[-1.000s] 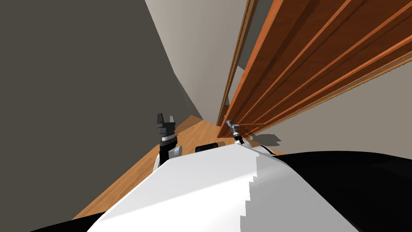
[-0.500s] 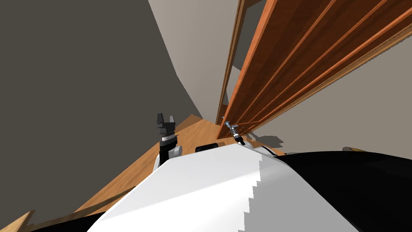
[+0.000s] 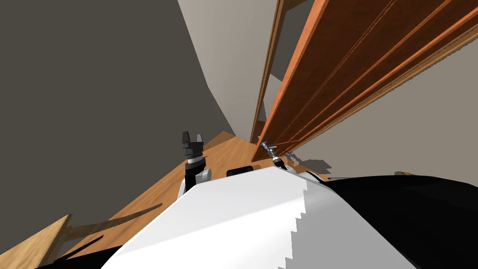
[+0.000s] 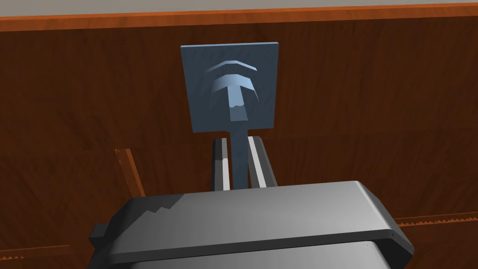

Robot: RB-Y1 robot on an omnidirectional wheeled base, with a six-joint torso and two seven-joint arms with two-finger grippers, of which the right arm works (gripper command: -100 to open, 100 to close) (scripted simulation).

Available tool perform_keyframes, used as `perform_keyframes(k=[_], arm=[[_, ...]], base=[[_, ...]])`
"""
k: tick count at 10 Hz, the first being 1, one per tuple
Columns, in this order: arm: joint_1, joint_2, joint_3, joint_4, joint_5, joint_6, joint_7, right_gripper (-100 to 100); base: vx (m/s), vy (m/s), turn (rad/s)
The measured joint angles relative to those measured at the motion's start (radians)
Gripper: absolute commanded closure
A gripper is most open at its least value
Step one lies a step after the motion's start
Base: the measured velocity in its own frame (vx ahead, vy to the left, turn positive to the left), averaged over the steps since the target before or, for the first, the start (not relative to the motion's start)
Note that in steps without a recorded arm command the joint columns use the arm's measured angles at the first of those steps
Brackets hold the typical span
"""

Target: Pull the door open

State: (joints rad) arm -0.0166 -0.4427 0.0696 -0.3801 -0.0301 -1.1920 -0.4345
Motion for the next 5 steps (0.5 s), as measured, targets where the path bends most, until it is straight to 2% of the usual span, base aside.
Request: perform_keyframes(k=[1, 2, 4, 5], arm=[[0.017, -0.007, 0.008, -0.015, 0.006, -0.010, -0.008, 100], [0.024, -0.013, 0.015, -0.010, 0.011, -0.028, -0.016, 100], [0.027, -0.029, 0.029, 0.020, 0.021, -0.072, -0.034, 100], [0.029, -0.028, 0.031, 0.024, 0.023, -0.075, -0.036, 100]], base=[[-0.144, -0.059, 0.072], [-0.162, -0.043, 0.055], [-0.109, -0.028, 0.030], [-0.106, -0.039, 0.155]])
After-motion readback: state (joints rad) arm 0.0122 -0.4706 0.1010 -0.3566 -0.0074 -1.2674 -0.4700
